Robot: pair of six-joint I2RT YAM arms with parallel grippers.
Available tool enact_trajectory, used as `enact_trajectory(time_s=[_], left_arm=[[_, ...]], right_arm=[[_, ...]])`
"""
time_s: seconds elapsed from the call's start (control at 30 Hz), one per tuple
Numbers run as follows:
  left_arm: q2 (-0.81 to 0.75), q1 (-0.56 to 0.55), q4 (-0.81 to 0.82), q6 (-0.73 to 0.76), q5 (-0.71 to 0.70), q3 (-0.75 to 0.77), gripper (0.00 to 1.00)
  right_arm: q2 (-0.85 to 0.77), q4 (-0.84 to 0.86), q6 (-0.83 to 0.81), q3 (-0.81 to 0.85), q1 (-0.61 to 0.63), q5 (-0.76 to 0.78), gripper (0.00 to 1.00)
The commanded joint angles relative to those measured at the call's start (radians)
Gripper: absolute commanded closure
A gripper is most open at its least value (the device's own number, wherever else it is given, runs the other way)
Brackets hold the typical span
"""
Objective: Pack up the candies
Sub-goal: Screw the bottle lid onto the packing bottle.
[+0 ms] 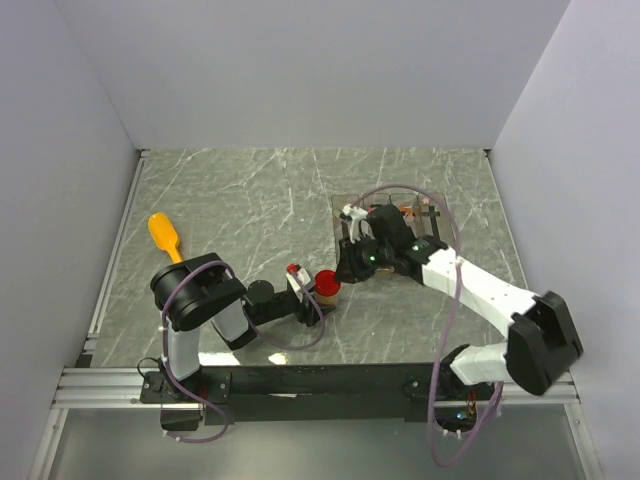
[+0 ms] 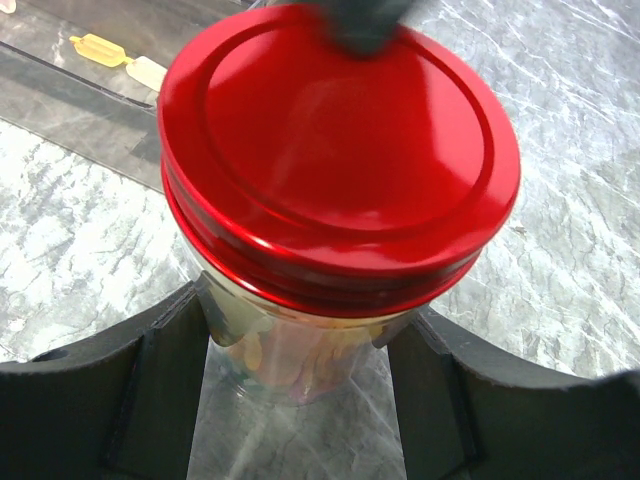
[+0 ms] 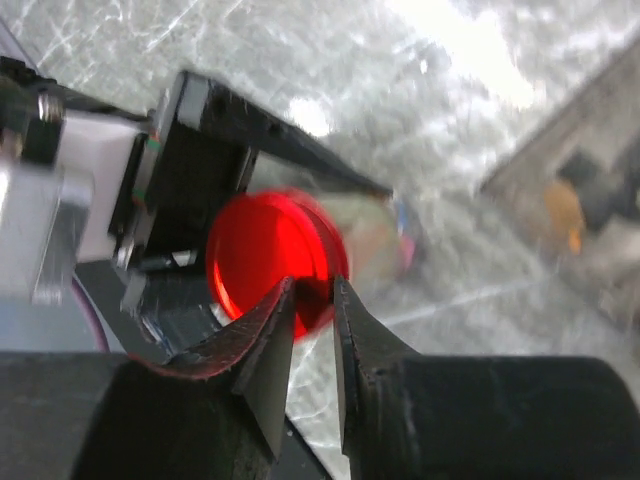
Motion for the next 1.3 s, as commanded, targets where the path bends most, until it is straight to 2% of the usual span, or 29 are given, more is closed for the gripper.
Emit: enact_trajectory(time_s=[0.0,0.13,0.2,0.33,0.47,0.6,0.73,0.9,1.0,1.27], left_arm=[[0.042,0.013,0.377,-0.029,-0.083,-0.019,0.52],[0.042,0.014,0.377,-0.031,-0.077,-0.019,0.52],[0.042,0.014,0.377,-0.031,-0.077,-0.018,0.52],[0.044,0.014,0.377,-0.037,-0.066,-0.018,0.51],[0.044,0.014,0.377,-0.034,-0.052,-0.018,0.51],[0.047,0.014,0.377,-0.035,-0.046,-0.015,0.51],[0.051,0.016,0.375,-0.035,-0.037,-0.013,0.51],[0.050,0.017,0.377,-0.037,-0.034,-0.013,0.51],[0.053,0.017,0.375,-0.037,-0.038,-0.013,0.51],[0.056,0.019,0.377,-0.042,-0.053,-0.010,0.51]], right_arm=[[-0.105,-0.042,0.115,-0.103,0.069,0.037,0.75],[-0.213,-0.017,0.250,-0.214,0.150,0.107,0.77],[-0.265,-0.019,0.270,-0.226,0.176,0.152,0.77],[-0.299,-0.054,0.235,-0.185,0.152,0.207,0.76],[-0.247,-0.074,0.146,-0.091,0.066,0.181,0.68],[-0.106,-0.080,0.030,0.053,0.023,0.099,0.56],[0.011,-0.069,-0.024,0.160,0.000,0.028,0.52],[0.146,-0.088,-0.087,0.263,-0.003,-0.047,0.52],[0.178,-0.094,-0.105,0.265,-0.003,-0.078,0.52],[0.124,-0.091,-0.101,0.150,-0.002,-0.113,0.63]])
